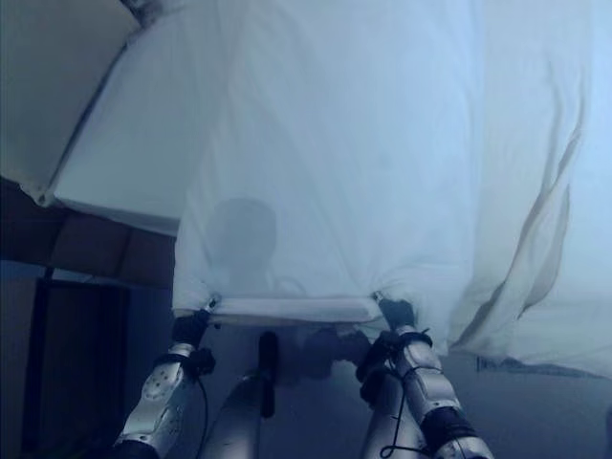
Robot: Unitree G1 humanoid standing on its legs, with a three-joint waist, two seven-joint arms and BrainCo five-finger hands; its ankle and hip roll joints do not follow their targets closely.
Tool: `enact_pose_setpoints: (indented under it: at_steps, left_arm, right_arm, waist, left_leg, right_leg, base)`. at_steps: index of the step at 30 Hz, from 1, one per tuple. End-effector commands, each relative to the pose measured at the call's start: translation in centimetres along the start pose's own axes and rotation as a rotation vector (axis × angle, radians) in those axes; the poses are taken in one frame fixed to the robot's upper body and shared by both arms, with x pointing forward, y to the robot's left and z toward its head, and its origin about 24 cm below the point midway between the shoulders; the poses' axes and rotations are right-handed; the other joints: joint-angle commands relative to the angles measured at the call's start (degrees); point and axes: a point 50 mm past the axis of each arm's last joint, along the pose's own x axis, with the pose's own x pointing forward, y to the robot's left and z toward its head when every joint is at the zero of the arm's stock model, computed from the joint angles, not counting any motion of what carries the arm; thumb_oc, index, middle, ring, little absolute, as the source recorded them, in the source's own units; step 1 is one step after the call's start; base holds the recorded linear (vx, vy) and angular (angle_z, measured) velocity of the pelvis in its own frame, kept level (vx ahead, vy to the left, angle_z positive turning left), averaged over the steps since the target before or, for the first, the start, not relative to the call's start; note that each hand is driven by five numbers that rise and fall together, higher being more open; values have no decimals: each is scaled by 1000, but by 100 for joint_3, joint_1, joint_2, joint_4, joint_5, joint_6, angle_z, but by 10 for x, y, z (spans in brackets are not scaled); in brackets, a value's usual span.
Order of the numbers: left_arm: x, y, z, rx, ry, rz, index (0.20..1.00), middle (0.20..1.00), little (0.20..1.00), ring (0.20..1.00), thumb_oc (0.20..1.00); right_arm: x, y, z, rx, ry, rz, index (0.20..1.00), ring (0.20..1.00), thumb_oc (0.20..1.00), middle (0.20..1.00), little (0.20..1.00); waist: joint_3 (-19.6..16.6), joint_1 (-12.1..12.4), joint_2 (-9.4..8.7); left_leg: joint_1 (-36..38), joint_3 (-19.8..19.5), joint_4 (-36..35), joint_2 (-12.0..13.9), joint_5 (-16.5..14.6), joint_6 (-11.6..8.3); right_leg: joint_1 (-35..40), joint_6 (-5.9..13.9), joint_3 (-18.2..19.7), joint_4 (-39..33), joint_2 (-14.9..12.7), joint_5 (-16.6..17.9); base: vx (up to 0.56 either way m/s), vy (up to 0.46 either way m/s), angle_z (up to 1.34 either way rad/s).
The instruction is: Make the bed
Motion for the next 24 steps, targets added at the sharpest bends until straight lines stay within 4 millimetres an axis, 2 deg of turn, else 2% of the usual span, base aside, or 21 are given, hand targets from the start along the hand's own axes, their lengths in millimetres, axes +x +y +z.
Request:
enact_pose_setpoints:
  at_steps: [1, 4, 5, 8, 10, 12, 16, 22, 23, 24]
  left_arm:
    - [-5, 59, 5, 35, -22, 265, 200, 200, 200, 200, 200]
    - [0, 54, 4, 13, -12, 264, 200, 200, 200, 200, 200]
    - [9, 49, 7, 21, -11, 261, 200, 200, 200, 200, 200]
    - [20, 50, 2, -7, 42, 299, 200, 200, 200, 200, 200]
    - [24, 51, 2, -10, 54, 304, 200, 200, 200, 200, 200]
    - [36, 59, 7, 65, 84, 319, 200, 200, 200, 200, 200]
    - [45, 66, 18, 189, 84, 302, 200, 200, 200, 200, 200]
    - [59, 57, 34, 300, 37, 252, 200, 200, 200, 200, 200]
    - [63, 53, 34, 364, 54, 237, 200, 200, 200, 200, 200]
    - [64, 52, 35, 364, 52, 236, 200, 200, 200, 200, 200]
  right_arm:
    - [-18, -75, -17, -115, 95, -315, 200, 200, 200, 200, 200]
    - [-11, -70, -10, -110, 77, -315, 200, 200, 200, 200, 200]
    - [-2, -66, -2, -116, 62, -309, 200, 200, 200, 200, 200]
    - [10, -65, 8, -163, 67, -316, 200, 200, 200, 200, 200]
    - [14, -63, 10, -174, 72, -312, 200, 200, 200, 200, 200]
    - [23, -68, 15, -234, 110, -338, 200, 200, 200, 200, 200]
    - [29, -75, 25, -296, 124, -354, 200, 200, 200, 200, 200]
    - [37, -74, 42, -440, 113, -328, 200, 200, 200, 200, 200]
    - [36, -84, 41, -468, 156, -366, 200, 200, 200, 200, 200]
    - [36, -85, 42, -467, 154, -368, 200, 200, 200, 200, 200]
  waist:
    - [-130, -62, -67]
    - [-130, -72, -75]
    - [-130, -93, -98]
    - [-130, -132, -125]
    - [-130, -146, -132]
    - [-130, -184, -151]
    - [-130, -199, -142]
    - [-130, -193, -85]
    - [-130, -190, -32]
    - [-130, -188, -33]
  left_leg:
    - [-614, 14, 205, -153, -130, 94]
    - [-908, 13, 332, -149, -150, 102]
    - [-1366, -16, 548, -150, -175, 109]
    - [-2023, -50, 950, -181, -270, 150]
    - [-2224, -56, 1085, -175, -294, 146]
    - [-2741, -37, 1528, -187, -427, 160]
    - [-3357, -74, 2127, -224, -591, 192]
    - [-4059, -34, 2869, -253, -797, 194]
    - [-4235, -29, 3011, -302, -826, 200]
    - [-4260, -23, 3031, -308, -834, 201]
  right_leg:
    - [-518, 850, 387, -241, -274, 553]
    - [-811, 844, 441, -109, -326, 527]
    - [-1251, 809, 533, 92, -342, 478]
    - [-1900, 764, 698, 488, -390, 362]
    - [-2077, 747, 723, 591, -413, 322]
    - [-2584, 697, 863, 955, -432, 212]
    - [-3146, 600, 1074, 1451, -473, 15]
    - [-3873, 544, 1280, 2073, -532, -247]
    - [-4113, 516, 1384, 2259, -549, -321]
    - [-4149, 517, 1401, 2287, -558, -332]
  base:
    - [-50, -47, 25]
    - [-40, -39, 28]
    - [-21, -19, 5]
    - [-12, -16, -5]
    - [0, -4, 2]
    - [14, 15, 4]
    - [32, 28, -6]
    - [55, 27, -7]
    - [62, 23, -4]
    - [56, 11, 1]
